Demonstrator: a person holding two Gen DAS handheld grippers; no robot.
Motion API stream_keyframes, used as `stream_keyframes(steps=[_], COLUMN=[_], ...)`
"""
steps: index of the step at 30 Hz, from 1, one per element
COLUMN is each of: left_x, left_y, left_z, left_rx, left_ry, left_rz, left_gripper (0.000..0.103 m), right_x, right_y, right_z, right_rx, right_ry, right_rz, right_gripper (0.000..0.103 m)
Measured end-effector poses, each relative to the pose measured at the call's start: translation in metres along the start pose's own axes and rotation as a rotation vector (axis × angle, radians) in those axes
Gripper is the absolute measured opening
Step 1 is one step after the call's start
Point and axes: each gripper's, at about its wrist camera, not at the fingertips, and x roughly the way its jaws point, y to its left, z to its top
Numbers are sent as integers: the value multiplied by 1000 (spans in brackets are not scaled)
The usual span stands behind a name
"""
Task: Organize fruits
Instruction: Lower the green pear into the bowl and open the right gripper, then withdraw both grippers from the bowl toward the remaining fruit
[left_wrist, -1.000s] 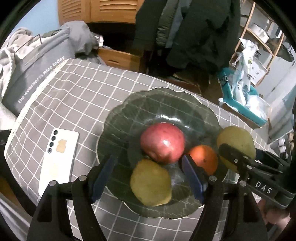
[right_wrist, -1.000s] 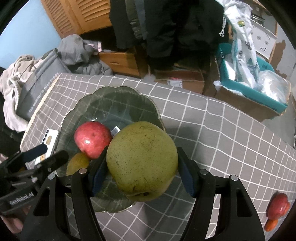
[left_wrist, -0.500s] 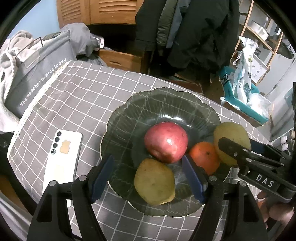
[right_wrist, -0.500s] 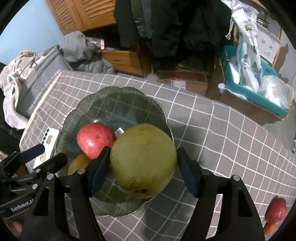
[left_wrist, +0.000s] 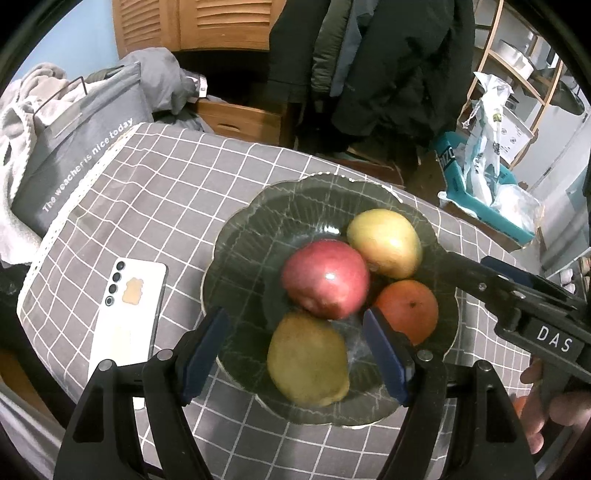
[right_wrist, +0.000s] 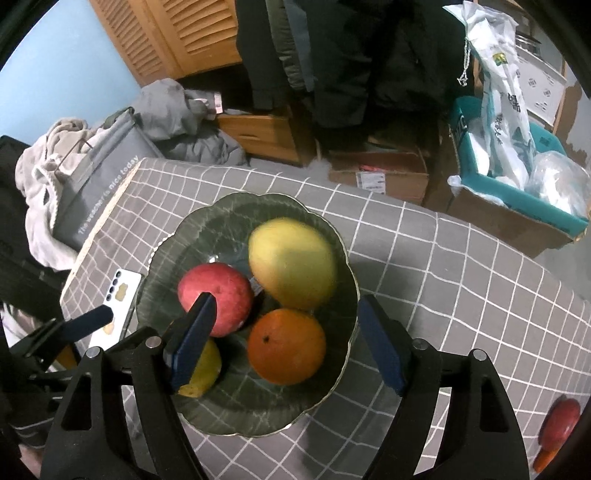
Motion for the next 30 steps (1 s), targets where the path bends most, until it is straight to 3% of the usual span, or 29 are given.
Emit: stream_keyframes(steps=[12, 15, 30], left_x=[-16, -24, -66], left_y=[-9, -15, -75], left_z=[3, 3, -8], left_rx=[26, 39, 181], left_ry=[-25, -42, -101], left_rz=[-14, -23, -89], left_gripper=[78, 84, 87], right_x=[-33, -46, -133], right_y=[-2, -3, -39], right_z=[-2, -4, -32], right_rx=[-32, -44, 29], right_ry=[-75, -92, -193], right_rz=[-117, -154, -275], right_gripper=[79, 79, 85])
